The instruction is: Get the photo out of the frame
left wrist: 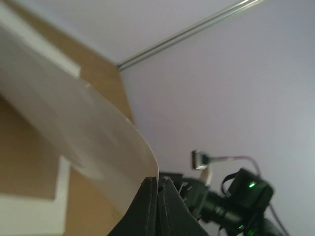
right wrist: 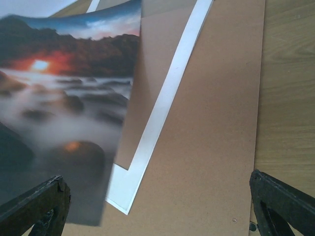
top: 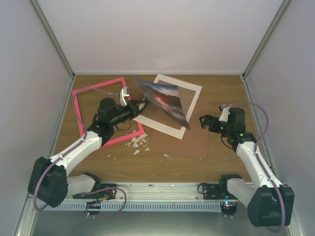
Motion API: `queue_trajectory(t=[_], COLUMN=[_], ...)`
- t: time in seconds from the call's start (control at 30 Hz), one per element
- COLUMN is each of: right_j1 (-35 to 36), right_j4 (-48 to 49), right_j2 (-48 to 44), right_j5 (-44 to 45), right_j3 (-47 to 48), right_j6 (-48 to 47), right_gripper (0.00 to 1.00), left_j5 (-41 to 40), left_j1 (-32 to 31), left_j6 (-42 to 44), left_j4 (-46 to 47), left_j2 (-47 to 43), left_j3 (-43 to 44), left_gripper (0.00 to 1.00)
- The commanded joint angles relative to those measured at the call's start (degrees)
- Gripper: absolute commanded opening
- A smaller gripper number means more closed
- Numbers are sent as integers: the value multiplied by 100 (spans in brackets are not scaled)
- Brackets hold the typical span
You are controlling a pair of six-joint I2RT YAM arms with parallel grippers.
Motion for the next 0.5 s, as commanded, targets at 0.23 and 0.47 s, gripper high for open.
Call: queue_trajectory(t=[0.23, 0.47], right_j1=[0, 5], right_j4=[310, 422], right_j2=[49, 95], right_j5=[-62, -151], right_j3=[-173, -244], right_j6=[144, 167], right_gripper=[100, 100], left_j5=[91, 101], left_j1=[26, -115], left_j6=[-495, -564], left_j4=[603, 906], left_j2=[-776, -463], left_j3=[-1835, -2235], left_gripper=[0, 0])
